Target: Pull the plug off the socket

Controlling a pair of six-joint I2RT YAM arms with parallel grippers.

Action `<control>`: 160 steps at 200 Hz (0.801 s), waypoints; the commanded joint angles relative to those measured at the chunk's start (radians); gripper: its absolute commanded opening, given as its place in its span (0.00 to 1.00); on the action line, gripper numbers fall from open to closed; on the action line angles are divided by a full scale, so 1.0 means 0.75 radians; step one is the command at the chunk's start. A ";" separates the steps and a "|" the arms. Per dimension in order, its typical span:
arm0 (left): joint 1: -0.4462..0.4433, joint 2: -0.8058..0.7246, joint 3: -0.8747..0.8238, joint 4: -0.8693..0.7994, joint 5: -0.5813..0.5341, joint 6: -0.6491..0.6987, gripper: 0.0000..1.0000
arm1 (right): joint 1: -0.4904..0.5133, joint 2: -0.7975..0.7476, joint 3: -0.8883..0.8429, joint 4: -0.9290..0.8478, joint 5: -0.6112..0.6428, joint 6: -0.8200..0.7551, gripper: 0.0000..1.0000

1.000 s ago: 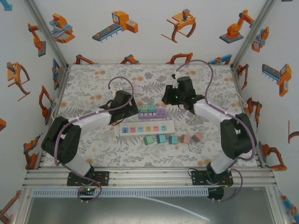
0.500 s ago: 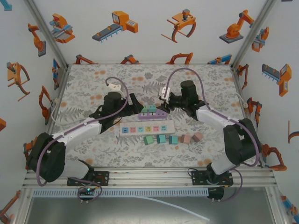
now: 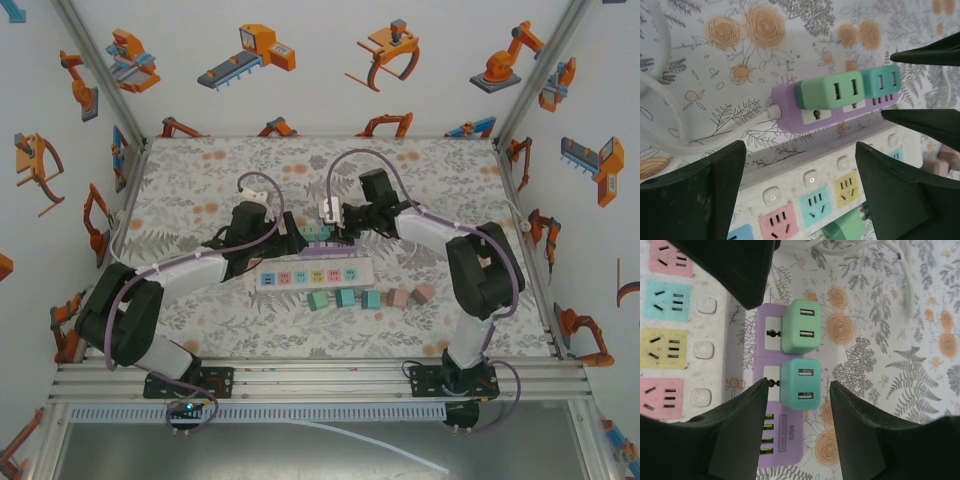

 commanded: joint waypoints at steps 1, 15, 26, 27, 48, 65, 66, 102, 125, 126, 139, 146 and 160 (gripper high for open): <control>0.005 0.031 0.041 0.002 0.028 0.035 0.83 | 0.015 0.048 0.076 -0.126 0.004 -0.035 0.49; 0.005 0.062 0.055 -0.013 0.029 0.038 0.83 | 0.019 0.068 0.095 -0.146 0.011 -0.034 0.47; 0.005 0.083 0.064 -0.023 0.032 0.033 0.83 | 0.021 0.080 0.110 -0.161 0.015 -0.033 0.46; 0.005 0.085 0.064 -0.024 0.033 0.032 0.83 | 0.021 0.082 0.111 -0.163 0.015 -0.033 0.46; 0.005 0.127 0.087 -0.045 0.023 0.025 0.83 | 0.023 0.100 0.132 -0.185 0.014 -0.033 0.42; 0.005 0.169 0.120 -0.080 0.009 0.023 0.83 | 0.023 0.116 0.147 -0.201 0.012 -0.033 0.39; 0.005 0.172 0.122 -0.083 0.009 0.022 0.83 | 0.023 0.117 0.149 -0.202 0.012 -0.033 0.39; 0.003 0.239 0.173 -0.147 -0.019 -0.008 0.83 | 0.032 0.137 0.164 -0.214 -0.003 -0.032 0.33; 0.003 0.254 0.185 -0.197 -0.066 -0.025 0.81 | 0.033 0.149 0.189 -0.221 -0.024 0.003 0.31; 0.003 0.255 0.186 -0.200 -0.070 -0.025 0.81 | 0.033 0.150 0.191 -0.220 -0.025 0.008 0.31; 0.003 0.264 0.200 -0.256 -0.130 -0.043 0.78 | 0.033 0.162 0.224 -0.224 -0.041 0.074 0.31; 0.003 0.271 0.213 -0.296 -0.168 -0.054 0.77 | 0.033 0.169 0.242 -0.234 -0.052 0.090 0.30; -0.005 0.293 0.246 -0.375 -0.238 -0.060 0.76 | 0.033 0.181 0.265 -0.251 -0.068 0.100 0.28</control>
